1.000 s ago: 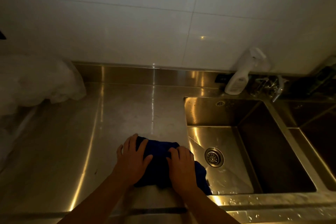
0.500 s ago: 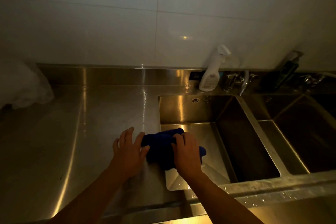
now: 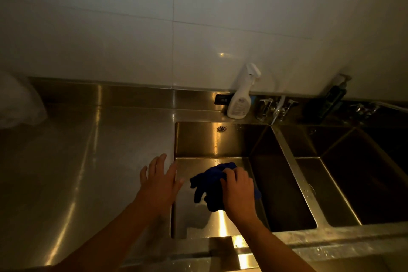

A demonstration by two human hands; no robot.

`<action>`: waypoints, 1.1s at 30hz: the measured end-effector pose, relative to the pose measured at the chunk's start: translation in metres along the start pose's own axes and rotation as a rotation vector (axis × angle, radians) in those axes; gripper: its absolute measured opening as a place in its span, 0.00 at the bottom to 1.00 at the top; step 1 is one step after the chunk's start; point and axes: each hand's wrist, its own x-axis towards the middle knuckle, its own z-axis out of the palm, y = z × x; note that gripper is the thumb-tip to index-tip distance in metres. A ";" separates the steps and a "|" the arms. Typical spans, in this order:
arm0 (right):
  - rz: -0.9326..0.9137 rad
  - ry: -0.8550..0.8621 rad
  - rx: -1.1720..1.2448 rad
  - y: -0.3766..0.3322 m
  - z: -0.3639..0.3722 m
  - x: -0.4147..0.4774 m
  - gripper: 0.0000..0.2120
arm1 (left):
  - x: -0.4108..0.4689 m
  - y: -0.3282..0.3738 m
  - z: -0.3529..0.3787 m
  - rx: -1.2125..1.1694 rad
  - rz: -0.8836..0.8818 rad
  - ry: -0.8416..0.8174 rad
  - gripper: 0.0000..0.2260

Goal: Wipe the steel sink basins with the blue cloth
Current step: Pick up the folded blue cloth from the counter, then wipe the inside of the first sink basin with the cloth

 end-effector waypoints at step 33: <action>-0.199 -0.728 -0.215 0.205 0.102 0.045 0.18 | 0.089 0.093 0.168 -0.018 -0.157 0.015 0.29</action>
